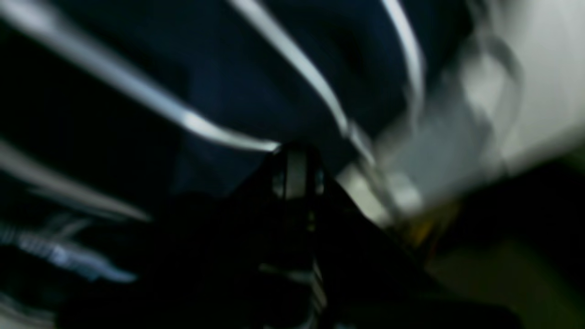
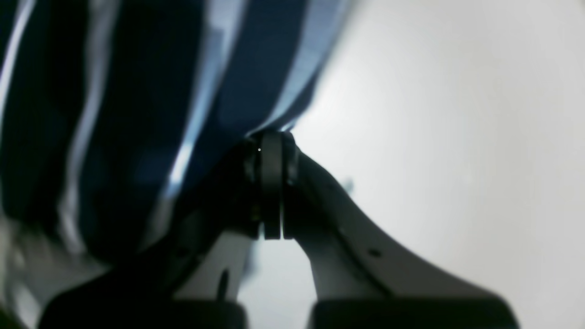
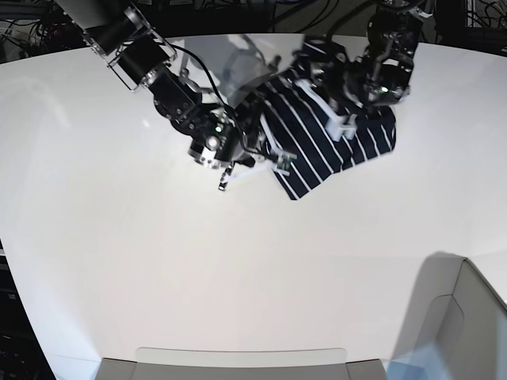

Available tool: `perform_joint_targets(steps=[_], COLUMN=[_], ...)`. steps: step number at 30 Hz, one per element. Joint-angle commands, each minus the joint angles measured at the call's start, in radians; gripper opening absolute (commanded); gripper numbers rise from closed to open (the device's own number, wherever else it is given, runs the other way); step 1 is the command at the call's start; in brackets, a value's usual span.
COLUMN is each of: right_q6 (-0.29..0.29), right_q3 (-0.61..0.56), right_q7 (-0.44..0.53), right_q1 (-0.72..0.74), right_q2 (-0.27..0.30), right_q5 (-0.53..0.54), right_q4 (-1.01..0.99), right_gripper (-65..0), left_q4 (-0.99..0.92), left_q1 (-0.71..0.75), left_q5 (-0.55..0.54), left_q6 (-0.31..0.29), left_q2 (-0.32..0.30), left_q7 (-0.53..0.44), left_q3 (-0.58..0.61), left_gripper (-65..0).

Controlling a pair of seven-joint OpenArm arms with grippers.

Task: Fold the T-shirt properly
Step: 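Lay the bundle down with the left gripper and release the right gripper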

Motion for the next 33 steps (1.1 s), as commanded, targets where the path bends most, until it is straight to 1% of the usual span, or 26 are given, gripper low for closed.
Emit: perform_joint_targets(steps=[1,2,3,4,5,6,8,10,12,14,15,16,18,21,24,27,28,31,33], right_q6=[0.061,0.114,0.156,0.191,0.215,0.222,0.222,0.222,0.222,0.222,0.222,0.222,0.222,0.222,0.222,0.222,0.222,0.222,0.222], right_q3=[-0.001,0.002,0.002,0.003,0.003,0.003,0.005,0.008,0.045,0.1,0.132,0.178,0.279,0.421,0.548,0.603,0.622,0.66,0.68], right_q7=[-0.019,-0.029,-0.032,-0.028,-0.028,-0.028,-0.028,-0.028,-0.028,-0.028,-0.028,-0.028,-0.028,-0.028,-0.029,-0.029,-0.029,-0.029,-0.028], right_q1=[-0.012,-0.035,-0.058,-0.081,-0.103,-0.118,-0.134,-0.134,-0.137,-0.146,-0.147,-0.149,-0.16,-0.176,-0.198,-0.227,-0.236,-0.272,-0.296], right_q2=[0.013,0.03,0.047,0.065,0.085,0.099,0.116,0.116,0.11,0.105,0.102,0.087,0.061,0.03,0.022,0.027,0.029,0.029,0.029], right_q5=[0.005,0.005,0.002,0.002,0.001,0.001,0.001,-0.001,-0.001,-0.001,-0.001,-0.001,-0.001,-0.001,-0.001,-0.001,-0.001,-0.001,-0.001], right_q4=[0.077,0.147,0.203,0.252,0.31,0.348,0.393,0.391,0.39,0.39,0.388,0.384,0.368,0.361,0.358,0.362,0.362,0.368,0.379], right_gripper=[-64.4,-64.4,-64.4,-64.4,-64.4,-64.4,-64.4,-64.4,-64.4,-64.4,-64.4,-64.4,-64.4,-64.4,-64.4,-64.4,-64.4,-64.4,-64.4], left_q4=[0.001,0.002,0.007,0.011,0.031,0.05,0.091,0.105,0.107,0.122,0.133,0.143,0.15,0.145,0.127,0.062,0.019,-0.148,-0.263], left_q1=[-0.015,-0.015,-0.018,-0.019,-0.019,-0.019,-0.021,-0.021,-0.021,-0.021,-0.021,-0.021,-0.021,-0.028,-0.082,-0.123,-0.14,-0.188,-0.208], left_q5=[0.076,0.099,0.109,0.111,0.111,0.111,0.111,0.111,0.114,0.115,0.114,0.114,0.114,0.114,0.114,0.115,0.118,0.114,0.117], left_q6=[0.089,0.155,0.196,0.227,0.239,0.23,0.198,0.185,0.182,0.182,0.182,0.182,0.182,0.181,0.181,0.181,0.181,0.181,0.181], left_q2=[-0.015,-0.008,0.004,0.012,0.012,0.014,0.014,0.02,0.057,0.075,0.084,0.1,0.12,0.133,0.135,0.155,0.163,0.164,0.158], left_q7=[-0.017,-0.017,-0.017,-0.017,-0.017,-0.017,-0.017,-0.017,-0.017,-0.021,-0.039,-0.064,-0.117,-0.208,-0.354,-0.486,-0.544,-0.736,-0.832], left_q3=[-0.084,-0.161,-0.227,-0.282,-0.336,-0.363,-0.368,-0.365,-0.373,-0.373,-0.373,-0.373,-0.373,-0.37,-0.363,-0.363,-0.363,-0.348,-0.308], left_gripper=[-65.0,-65.0,-65.0,-65.0,-65.0,-65.0,-65.0,-65.0,-65.0,-65.0,-65.0,-65.0,-65.0,-65.0,-65.0,-65.0,-65.0,-65.0,-65.0])
